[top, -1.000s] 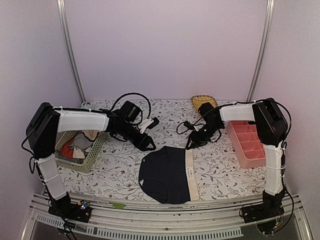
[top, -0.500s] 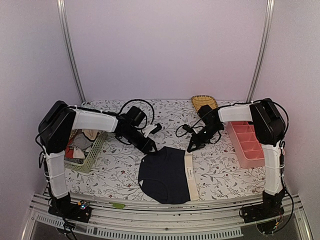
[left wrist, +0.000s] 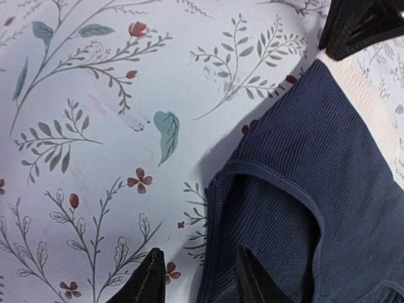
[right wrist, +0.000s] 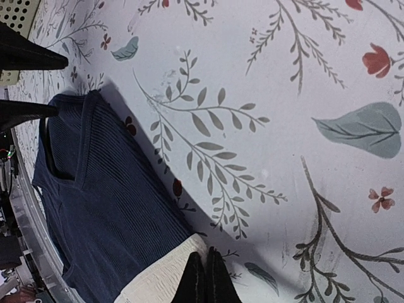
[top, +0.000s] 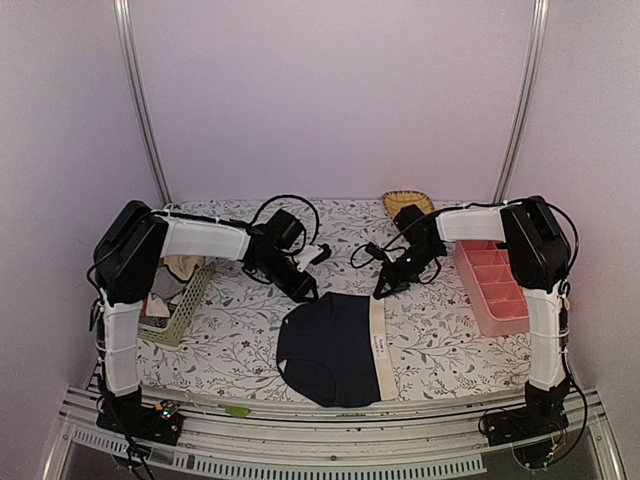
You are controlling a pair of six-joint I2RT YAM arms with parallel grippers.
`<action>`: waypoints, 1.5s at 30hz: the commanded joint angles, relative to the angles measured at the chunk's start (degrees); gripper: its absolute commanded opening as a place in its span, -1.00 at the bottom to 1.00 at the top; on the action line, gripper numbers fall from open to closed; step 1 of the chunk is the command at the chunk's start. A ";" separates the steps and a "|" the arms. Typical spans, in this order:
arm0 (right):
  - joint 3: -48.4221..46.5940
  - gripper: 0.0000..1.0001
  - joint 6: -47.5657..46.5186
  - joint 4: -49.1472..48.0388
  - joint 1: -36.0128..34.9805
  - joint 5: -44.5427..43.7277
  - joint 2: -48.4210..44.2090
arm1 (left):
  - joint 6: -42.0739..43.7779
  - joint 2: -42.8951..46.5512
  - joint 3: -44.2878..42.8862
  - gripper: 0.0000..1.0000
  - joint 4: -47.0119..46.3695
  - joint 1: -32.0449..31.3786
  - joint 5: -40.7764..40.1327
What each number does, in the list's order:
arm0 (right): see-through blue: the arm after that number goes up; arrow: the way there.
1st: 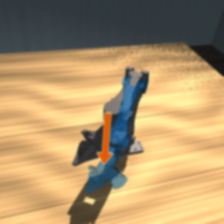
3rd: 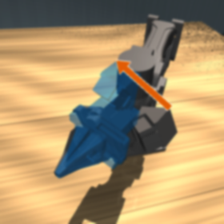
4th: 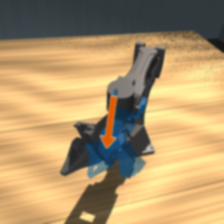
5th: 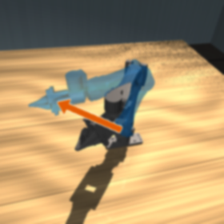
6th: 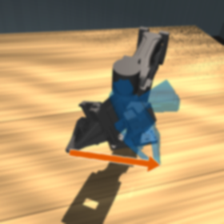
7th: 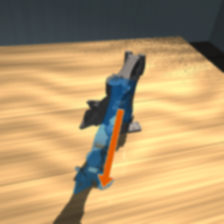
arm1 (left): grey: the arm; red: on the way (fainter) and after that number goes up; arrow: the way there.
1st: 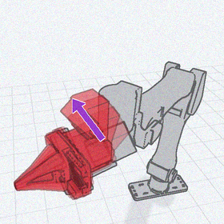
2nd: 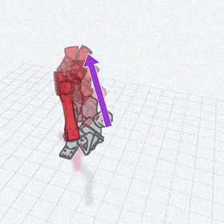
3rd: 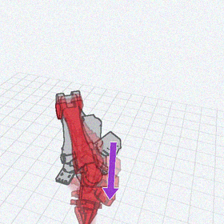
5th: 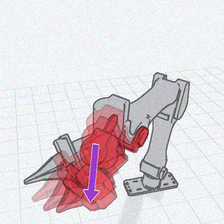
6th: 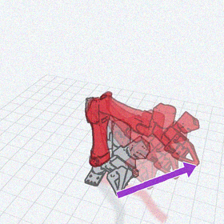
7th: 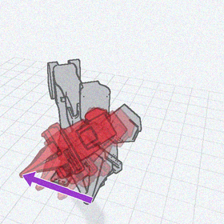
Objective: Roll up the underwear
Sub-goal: Pick up the underwear from the corner of the board.
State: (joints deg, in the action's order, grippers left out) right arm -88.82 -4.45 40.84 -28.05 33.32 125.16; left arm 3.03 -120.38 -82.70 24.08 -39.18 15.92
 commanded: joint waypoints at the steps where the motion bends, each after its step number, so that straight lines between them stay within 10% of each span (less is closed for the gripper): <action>1: -2.15 -1.00 1.18 -0.67 0.27 -0.48 -0.43 | 3.95 -2.65 -1.23 -0.24 2.92 -3.43 -5.04; 12: -3.18 -1.00 2.12 -1.17 0.70 -0.22 -1.05 | 4.99 -3.84 -1.94 -1.00 3.09 -4.15 -8.13; 28: -10.03 -1.00 3.59 0.56 1.58 0.64 -3.54 | 5.87 4.32 -3.17 -1.00 -1.91 -0.90 -2.45; 45: 2.34 -1.00 4.18 -1.93 0.79 1.14 -14.45 | 4.79 15.94 8.39 -1.00 -5.58 -1.84 4.00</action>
State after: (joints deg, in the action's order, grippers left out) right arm -90.39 -0.84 40.47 -26.87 33.58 114.69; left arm 8.27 -107.09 -76.90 19.97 -40.51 17.65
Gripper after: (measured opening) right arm 0.016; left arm 0.006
